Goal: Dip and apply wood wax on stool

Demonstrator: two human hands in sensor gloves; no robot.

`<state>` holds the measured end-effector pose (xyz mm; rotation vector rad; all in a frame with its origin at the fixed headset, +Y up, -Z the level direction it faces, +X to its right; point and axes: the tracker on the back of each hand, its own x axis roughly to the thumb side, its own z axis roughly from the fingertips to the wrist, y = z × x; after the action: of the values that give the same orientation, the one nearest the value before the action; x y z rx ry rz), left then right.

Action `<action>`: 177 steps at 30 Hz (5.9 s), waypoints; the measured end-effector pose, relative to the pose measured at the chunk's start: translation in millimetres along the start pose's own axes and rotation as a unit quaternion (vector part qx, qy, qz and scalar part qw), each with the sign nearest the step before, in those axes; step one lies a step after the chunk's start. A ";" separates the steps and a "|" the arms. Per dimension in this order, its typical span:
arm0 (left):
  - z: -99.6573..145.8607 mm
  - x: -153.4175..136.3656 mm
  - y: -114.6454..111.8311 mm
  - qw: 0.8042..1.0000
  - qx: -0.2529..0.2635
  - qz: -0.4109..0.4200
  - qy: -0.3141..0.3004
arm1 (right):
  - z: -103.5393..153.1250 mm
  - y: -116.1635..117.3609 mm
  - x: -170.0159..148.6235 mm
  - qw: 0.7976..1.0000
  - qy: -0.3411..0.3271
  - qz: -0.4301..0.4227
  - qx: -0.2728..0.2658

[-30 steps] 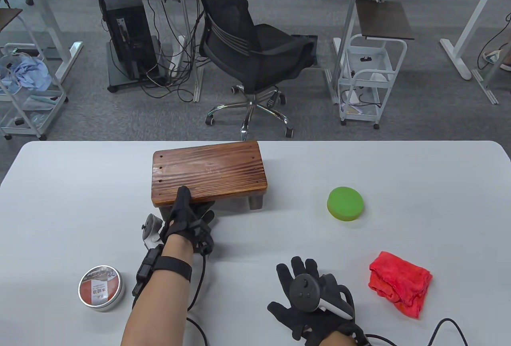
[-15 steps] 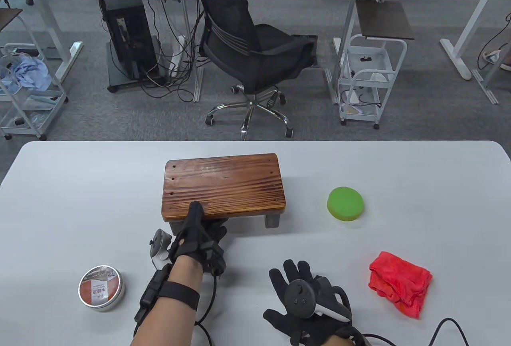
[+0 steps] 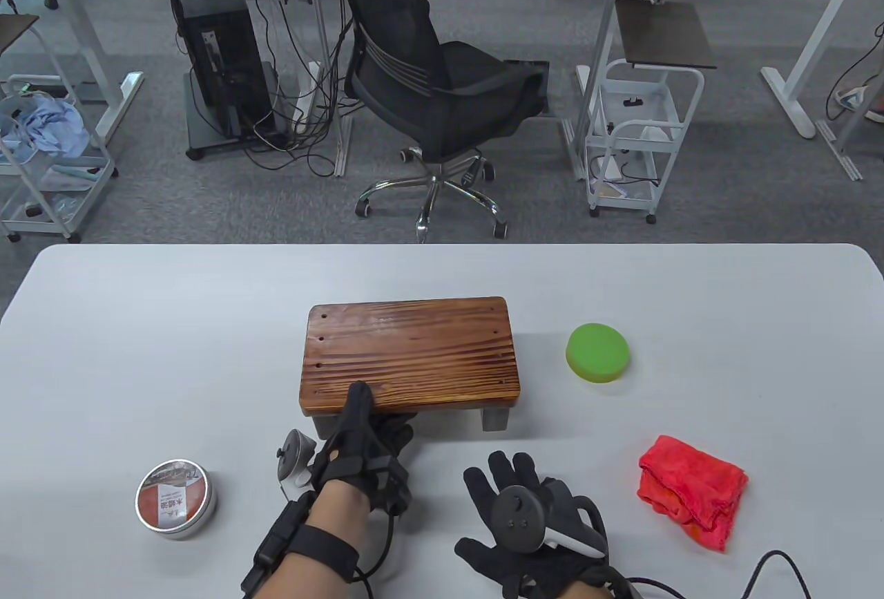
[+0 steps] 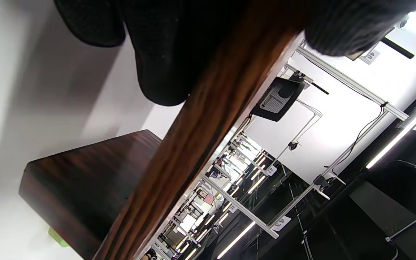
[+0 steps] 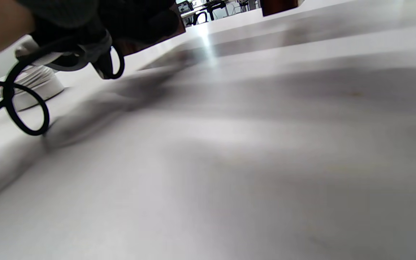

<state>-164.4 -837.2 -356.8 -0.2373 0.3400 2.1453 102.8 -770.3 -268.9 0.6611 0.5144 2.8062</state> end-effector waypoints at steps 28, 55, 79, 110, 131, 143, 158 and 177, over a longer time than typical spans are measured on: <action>-0.9 -5.8 7.4 1.000 0.005 0.000 0.011 | -0.7 1.2 -0.4 1.000 0.003 -0.004 0.012; 26.3 8.4 -1.2 0.935 -0.199 -0.266 0.125 | -0.4 2.6 0.9 1.000 0.001 -0.004 0.017; 97.9 147.0 -4.2 0.446 0.142 -0.813 -0.348 | 1.3 4.5 7.8 1.000 0.002 0.016 0.016; 81.3 138.2 37.2 0.514 0.127 -0.790 -0.309 | 44.7 -76.8 -103.6 0.966 0.220 0.059 -0.125; 69.3 131.3 35.8 0.525 0.103 -0.795 -0.286 | 63.8 -23.2 -205.0 0.923 0.322 0.204 -0.059; 21.4 132.3 16.3 0.601 0.037 -0.774 -0.195 | 58.9 -76.4 -172.5 0.915 0.281 0.206 -0.204; -14.5 108.6 31.3 0.692 -0.017 -0.715 -0.103 | -73.6 -125.3 -16.7 0.938 0.080 0.279 -0.191; -12.3 109.1 33.2 0.717 0.007 -0.690 -0.100 | -94.2 -133.0 -15.2 0.954 0.067 0.260 -0.135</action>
<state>-252.3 -774.5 -395.5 -0.1509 -0.0144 0.6429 88.8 -679.5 -404.4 0.6224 -0.0450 3.3400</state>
